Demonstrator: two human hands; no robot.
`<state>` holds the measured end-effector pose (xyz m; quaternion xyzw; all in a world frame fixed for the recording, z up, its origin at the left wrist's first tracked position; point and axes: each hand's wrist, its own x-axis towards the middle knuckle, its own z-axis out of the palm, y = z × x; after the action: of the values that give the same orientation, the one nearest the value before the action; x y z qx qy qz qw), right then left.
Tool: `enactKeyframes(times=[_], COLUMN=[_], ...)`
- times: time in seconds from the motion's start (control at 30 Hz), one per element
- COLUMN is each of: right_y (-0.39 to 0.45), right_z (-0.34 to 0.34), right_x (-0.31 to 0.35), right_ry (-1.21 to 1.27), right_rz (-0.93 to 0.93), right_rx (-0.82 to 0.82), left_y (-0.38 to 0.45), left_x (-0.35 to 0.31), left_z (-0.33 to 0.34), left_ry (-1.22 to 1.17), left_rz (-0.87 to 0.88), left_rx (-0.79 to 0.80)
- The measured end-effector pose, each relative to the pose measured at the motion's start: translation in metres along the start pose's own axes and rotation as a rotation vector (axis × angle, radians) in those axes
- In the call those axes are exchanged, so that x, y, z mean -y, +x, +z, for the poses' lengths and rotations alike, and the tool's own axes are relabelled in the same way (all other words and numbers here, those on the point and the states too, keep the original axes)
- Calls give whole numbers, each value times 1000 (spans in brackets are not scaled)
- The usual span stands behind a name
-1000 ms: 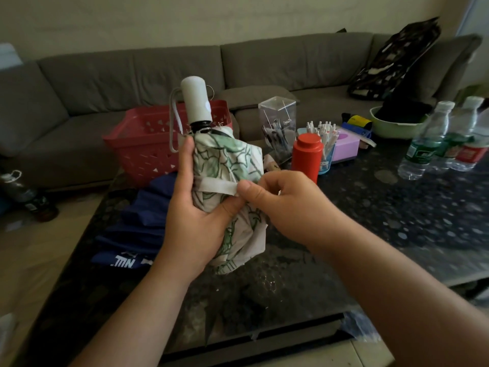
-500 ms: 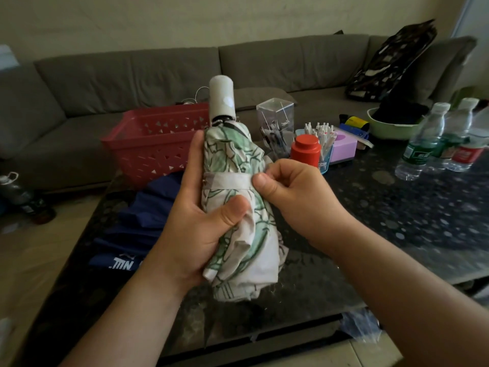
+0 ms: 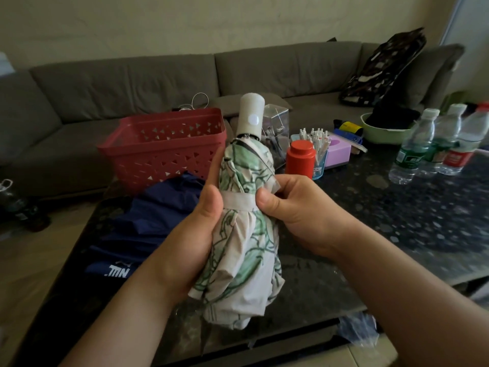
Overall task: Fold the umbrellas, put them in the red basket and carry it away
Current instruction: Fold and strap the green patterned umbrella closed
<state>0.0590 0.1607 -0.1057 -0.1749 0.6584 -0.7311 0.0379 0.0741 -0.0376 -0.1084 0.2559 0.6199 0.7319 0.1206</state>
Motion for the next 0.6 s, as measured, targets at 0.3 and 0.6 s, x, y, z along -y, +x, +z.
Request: enactKeyframes(times=[0.3, 0.6], right_y=[-1, -4], right_z=[11, 22], right_x=[-11, -6], right_ry=[-288, -158], right_rz=[81, 103], right_rx=[-171, -143], left_y=[9, -1], left_x=[3, 5], left_z=[-9, -8], left_ry=[328, 519], left_rz=[-118, -54], left_rx=[-132, -71])
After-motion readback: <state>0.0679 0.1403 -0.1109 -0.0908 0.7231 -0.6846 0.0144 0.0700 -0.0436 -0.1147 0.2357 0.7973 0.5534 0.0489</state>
